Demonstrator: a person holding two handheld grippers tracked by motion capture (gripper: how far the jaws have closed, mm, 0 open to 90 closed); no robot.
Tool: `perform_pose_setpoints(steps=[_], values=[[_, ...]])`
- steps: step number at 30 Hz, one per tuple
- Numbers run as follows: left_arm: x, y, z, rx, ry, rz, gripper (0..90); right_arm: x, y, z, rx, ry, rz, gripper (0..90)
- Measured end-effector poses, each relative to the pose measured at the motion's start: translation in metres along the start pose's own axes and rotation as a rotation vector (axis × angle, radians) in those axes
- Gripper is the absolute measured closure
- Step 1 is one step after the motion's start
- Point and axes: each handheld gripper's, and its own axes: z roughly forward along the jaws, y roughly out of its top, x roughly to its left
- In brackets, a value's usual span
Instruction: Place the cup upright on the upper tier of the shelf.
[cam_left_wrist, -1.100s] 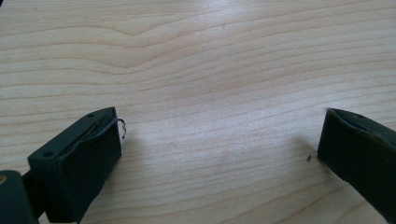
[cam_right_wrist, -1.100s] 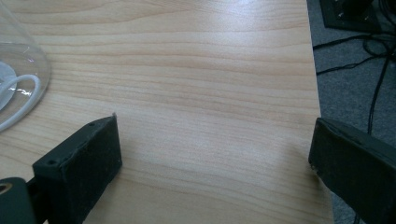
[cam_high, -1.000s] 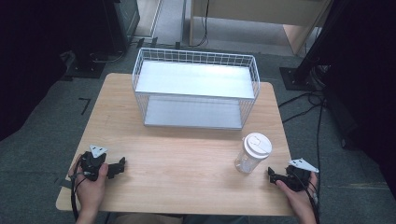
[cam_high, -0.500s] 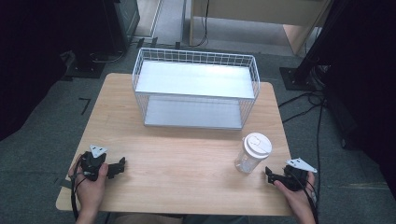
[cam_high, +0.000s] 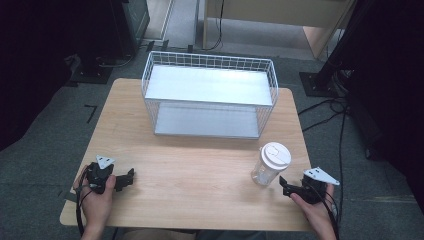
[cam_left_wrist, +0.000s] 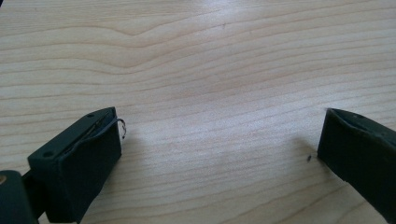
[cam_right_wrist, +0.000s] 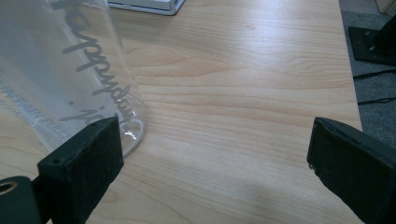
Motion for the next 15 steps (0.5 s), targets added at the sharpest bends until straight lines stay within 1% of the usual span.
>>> perform_pose_setpoints(steps=[3,4,5,6,9,12,15], values=[[0.0000,0.0000,0.0000,0.000,0.000,0.000,0.0,0.0020,-0.0005,0.0001,-0.001,0.029,-0.007,3.5],[0.0000,0.0000,0.0000,0.000,0.000,0.000,0.0,0.0020,-0.0005,0.0001,-0.001,0.029,-0.007,3.5],[0.0000,0.0000,0.0000,0.000,0.000,0.000,0.0,0.0032,-0.0009,0.0000,-0.004,0.055,-0.018,3.5],[0.0000,0.0000,0.0000,0.000,0.000,0.000,0.0,0.0032,-0.0009,0.0000,-0.004,0.055,-0.018,3.5],[0.0000,0.0000,0.0000,0.000,0.001,0.000,0.0,0.0069,-0.0005,-0.0004,-0.011,0.092,-0.027,3.5],[0.0000,0.0000,0.0000,0.000,0.000,0.000,0.0,0.0084,-0.0003,-0.0006,-0.013,0.100,-0.033,3.5],[0.0000,0.0000,0.0000,0.000,0.000,0.000,0.0,0.0104,-0.0002,-0.0010,-0.022,0.120,-0.035,3.5]])
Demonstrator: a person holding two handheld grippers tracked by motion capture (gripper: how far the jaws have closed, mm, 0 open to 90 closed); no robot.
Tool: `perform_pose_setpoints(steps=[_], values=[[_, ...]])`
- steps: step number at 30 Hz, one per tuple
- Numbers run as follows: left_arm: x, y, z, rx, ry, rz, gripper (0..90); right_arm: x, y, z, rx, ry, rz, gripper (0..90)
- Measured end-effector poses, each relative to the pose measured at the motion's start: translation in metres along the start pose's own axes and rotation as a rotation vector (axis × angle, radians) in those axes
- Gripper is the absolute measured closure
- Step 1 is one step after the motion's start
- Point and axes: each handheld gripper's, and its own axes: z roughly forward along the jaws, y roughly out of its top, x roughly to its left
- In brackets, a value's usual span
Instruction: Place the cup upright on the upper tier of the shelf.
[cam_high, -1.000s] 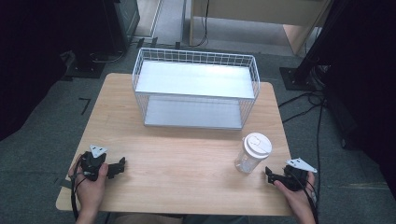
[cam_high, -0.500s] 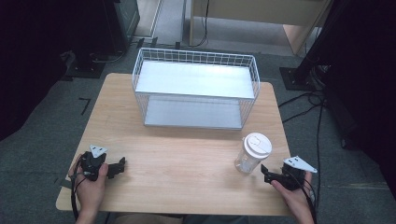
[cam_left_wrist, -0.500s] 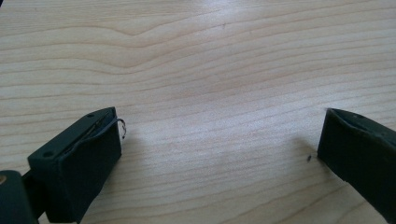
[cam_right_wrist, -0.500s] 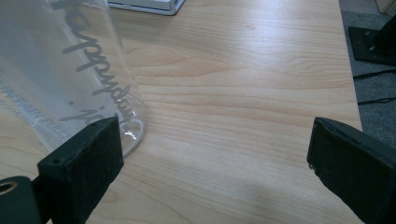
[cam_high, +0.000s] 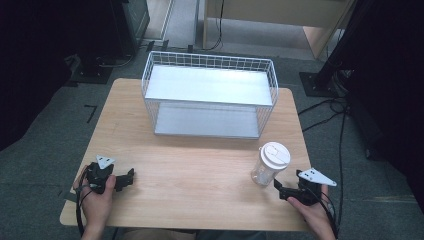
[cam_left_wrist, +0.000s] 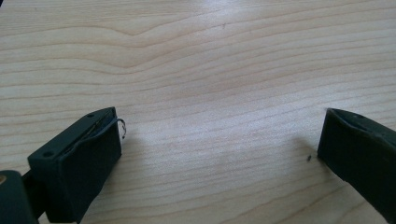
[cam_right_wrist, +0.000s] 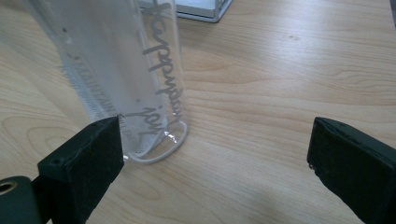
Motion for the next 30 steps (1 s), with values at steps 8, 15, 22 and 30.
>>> perform_pose_setpoints(steps=[8,15,22,30], values=[[0.000,0.000,0.000,0.000,0.000,0.000,0.0,0.004,0.001,0.001,-0.016,0.036,-0.002,3.5],[0.000,0.000,0.000,0.000,0.000,0.000,0.0,0.013,0.005,0.004,-0.026,0.073,-0.004,3.4],[0.000,0.000,0.000,0.000,0.000,0.000,0.0,0.023,0.013,0.005,-0.051,0.098,0.010,3.4],[0.000,0.000,0.000,0.000,0.000,0.000,0.0,0.030,0.022,0.005,-0.088,0.116,0.042,3.6]])
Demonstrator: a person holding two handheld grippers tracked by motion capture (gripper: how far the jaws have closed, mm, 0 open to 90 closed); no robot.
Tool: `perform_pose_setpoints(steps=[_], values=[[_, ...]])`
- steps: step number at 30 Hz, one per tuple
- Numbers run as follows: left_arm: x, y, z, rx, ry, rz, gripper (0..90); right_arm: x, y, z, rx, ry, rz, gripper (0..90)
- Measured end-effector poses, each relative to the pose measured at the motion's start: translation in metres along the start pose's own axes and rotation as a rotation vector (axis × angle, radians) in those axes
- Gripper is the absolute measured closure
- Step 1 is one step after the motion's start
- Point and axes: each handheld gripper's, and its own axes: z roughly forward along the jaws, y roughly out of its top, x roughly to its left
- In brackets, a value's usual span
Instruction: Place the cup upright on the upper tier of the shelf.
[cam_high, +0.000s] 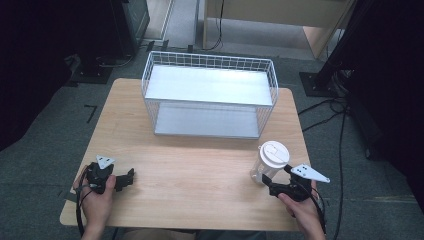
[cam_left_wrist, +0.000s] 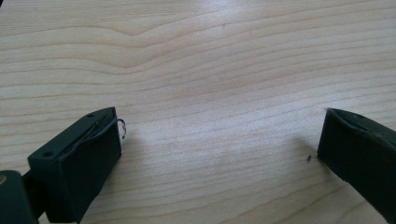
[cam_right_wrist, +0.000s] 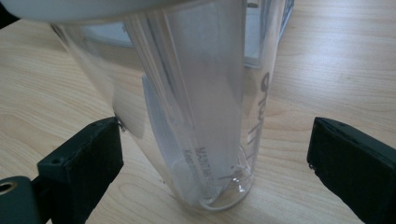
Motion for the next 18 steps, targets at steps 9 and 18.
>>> perform_pose_setpoints(steps=[9,18], values=[[0.000,0.000,0.000,0.000,0.000,0.000,0.0,0.006,0.006,0.002,-0.031,0.011,0.037,6.0],[0.000,0.000,0.000,0.001,0.000,0.000,0.0,0.014,0.012,0.004,-0.071,-0.005,0.080,10.0]])
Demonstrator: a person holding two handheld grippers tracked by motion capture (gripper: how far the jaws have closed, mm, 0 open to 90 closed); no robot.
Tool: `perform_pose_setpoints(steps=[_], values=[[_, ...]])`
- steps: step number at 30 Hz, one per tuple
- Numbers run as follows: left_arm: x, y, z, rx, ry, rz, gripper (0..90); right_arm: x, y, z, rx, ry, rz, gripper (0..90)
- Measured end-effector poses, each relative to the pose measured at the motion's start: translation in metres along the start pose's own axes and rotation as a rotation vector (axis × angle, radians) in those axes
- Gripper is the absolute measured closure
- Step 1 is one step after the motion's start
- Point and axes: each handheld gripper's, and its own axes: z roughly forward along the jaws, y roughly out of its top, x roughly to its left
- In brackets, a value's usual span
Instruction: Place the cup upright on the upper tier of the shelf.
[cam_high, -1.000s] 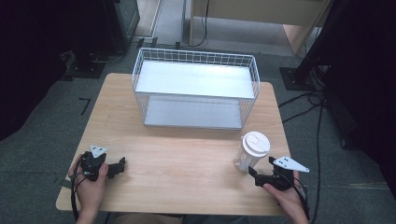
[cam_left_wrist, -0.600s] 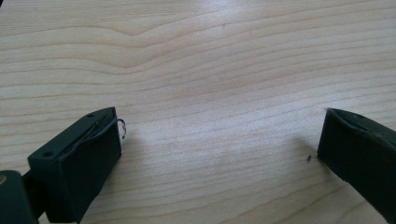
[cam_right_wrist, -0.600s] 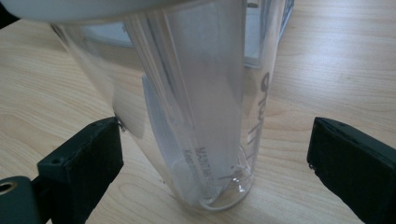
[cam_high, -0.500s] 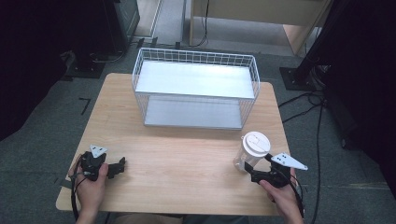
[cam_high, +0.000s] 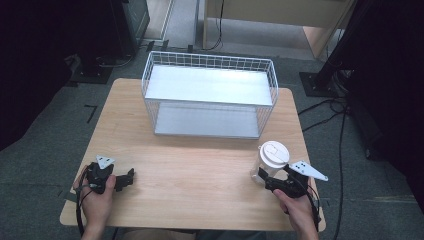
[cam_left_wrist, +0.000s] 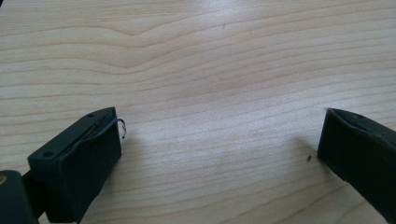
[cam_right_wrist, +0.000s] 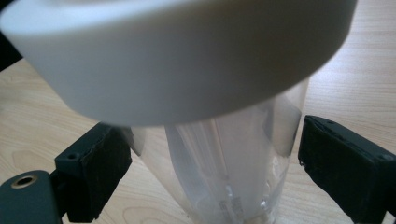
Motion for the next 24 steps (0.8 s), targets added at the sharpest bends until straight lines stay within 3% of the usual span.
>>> perform_pose_setpoints(steps=[10,14,24], values=[[0.000,0.000,0.000,0.000,-0.001,0.001,0.0,0.012,0.005,0.005,-0.035,-0.067,0.000,11.5],[0.000,0.000,0.000,0.001,0.000,0.001,0.0,0.014,0.008,0.007,-0.062,-0.074,0.023,9.9],[0.000,0.000,0.000,0.001,0.000,0.001,0.0,0.020,0.010,0.012,-0.094,-0.109,0.010,10.3]])
